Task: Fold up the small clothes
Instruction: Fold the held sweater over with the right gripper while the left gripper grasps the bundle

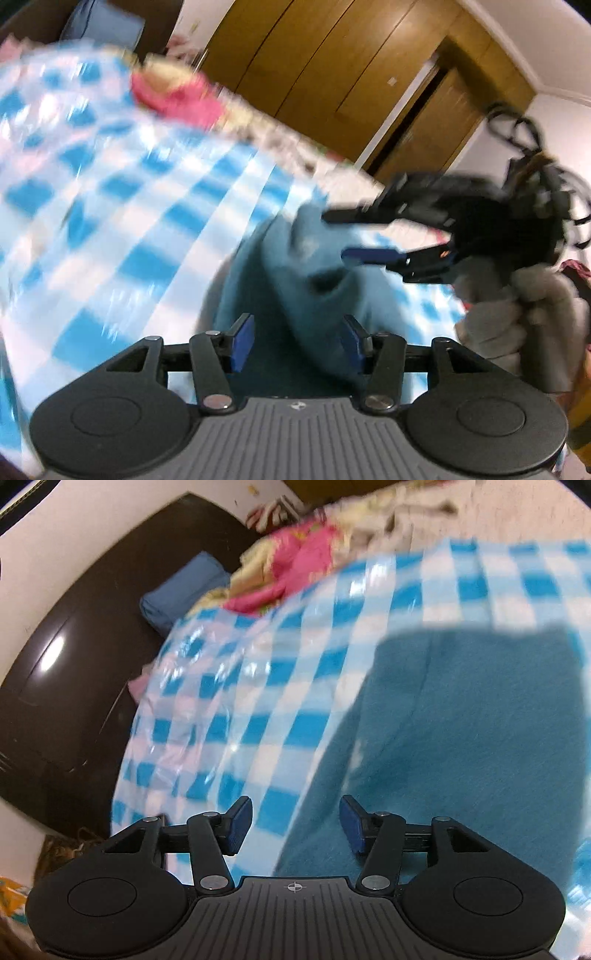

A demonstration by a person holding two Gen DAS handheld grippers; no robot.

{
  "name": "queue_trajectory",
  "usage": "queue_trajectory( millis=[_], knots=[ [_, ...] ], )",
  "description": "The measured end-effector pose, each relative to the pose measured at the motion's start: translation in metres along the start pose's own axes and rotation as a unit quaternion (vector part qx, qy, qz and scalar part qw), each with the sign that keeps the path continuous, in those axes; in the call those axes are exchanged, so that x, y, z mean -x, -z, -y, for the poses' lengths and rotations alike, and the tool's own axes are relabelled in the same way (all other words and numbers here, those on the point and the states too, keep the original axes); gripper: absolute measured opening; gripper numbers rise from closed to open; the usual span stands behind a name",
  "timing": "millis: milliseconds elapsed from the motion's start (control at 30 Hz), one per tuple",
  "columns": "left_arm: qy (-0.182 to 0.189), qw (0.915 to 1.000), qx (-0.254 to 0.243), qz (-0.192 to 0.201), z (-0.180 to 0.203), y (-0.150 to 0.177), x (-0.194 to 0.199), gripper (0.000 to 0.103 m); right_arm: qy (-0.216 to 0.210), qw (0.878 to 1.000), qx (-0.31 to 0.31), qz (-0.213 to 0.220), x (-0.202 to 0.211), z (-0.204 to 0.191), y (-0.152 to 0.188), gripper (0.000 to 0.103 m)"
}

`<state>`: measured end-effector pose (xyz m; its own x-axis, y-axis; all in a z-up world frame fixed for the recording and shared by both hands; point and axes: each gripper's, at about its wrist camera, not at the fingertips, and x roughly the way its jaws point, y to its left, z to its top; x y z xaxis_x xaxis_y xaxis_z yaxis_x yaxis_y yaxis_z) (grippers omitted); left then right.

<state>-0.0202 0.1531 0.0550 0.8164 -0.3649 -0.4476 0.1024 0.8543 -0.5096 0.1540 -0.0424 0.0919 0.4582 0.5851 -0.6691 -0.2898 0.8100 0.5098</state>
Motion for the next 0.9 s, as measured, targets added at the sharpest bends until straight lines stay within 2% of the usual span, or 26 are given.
queue_trajectory(
  millis=[67, 133, 200, 233, 300, 400, 467, 533, 567, 633, 700, 800, 900],
  knots=[
    [0.02, 0.9992, -0.018, 0.028, 0.013, -0.008, 0.001, 0.065, 0.046, 0.998, 0.025, 0.016, 0.008, 0.003, -0.011, 0.054],
    [0.042, 0.9975, -0.037, 0.043, 0.026, -0.012, -0.001, 0.07, 0.06, 0.998, 0.036, 0.007, 0.007, 0.008, -0.019, 0.057],
    [0.03, 0.9964, -0.067, 0.043, 0.04, -0.017, -0.023, 0.071, 0.074, 0.996, 0.047, -0.007, -0.003, 0.011, -0.028, 0.059],
    [0.018, 0.9963, -0.076, 0.036, 0.038, -0.016, -0.026, 0.07, 0.081, 0.995, 0.056, -0.014, -0.01, 0.01, -0.032, 0.059],
    [-0.009, 0.9967, -0.08, -0.005, 0.037, -0.014, -0.047, 0.068, 0.091, 0.993, 0.07, -0.026, -0.025, 0.007, -0.04, 0.059],
    [-0.048, 0.9931, -0.096, -0.047, 0.031, -0.007, -0.072, 0.058, 0.1, 0.99, 0.077, -0.057, -0.052, 0.003, -0.043, 0.062],
    [-0.082, 0.988, -0.104, -0.08, 0.023, 0.008, -0.079, 0.048, 0.128, 0.984, 0.104, -0.067, -0.071, -0.002, -0.037, 0.062],
    [-0.082, 0.9885, -0.077, -0.101, 0.005, 0.018, -0.087, 0.043, 0.15, 0.981, 0.109, -0.064, -0.085, 0.002, -0.03, 0.059],
    [-0.079, 0.9896, -0.063, -0.102, -0.002, 0.019, -0.087, 0.041, 0.158, 0.98, 0.107, -0.06, -0.087, 0.004, -0.029, 0.046],
    [-0.063, 0.9927, -0.031, -0.098, -0.01, 0.016, -0.079, 0.035, 0.147, 0.983, 0.094, -0.058, -0.083, 0.009, -0.029, 0.035],
    [-0.044, 0.995, -0.004, -0.09, -0.016, 0.011, -0.072, 0.03, 0.125, 0.988, 0.075, -0.056, -0.069, 0.011, -0.034, 0.017],
    [-0.027, 0.997, 0.018, -0.07, -0.02, 0.005, -0.056, 0.029, 0.098, 0.993, 0.062, -0.033, -0.048, 0.004, -0.04, 0.015],
    [-0.027, 0.9978, 0.035, -0.049, -0.024, 0.002, -0.043, 0.028, 0.072, 0.996, 0.05, -0.017, -0.039, -0.005, -0.045, 0.015]
  ],
)
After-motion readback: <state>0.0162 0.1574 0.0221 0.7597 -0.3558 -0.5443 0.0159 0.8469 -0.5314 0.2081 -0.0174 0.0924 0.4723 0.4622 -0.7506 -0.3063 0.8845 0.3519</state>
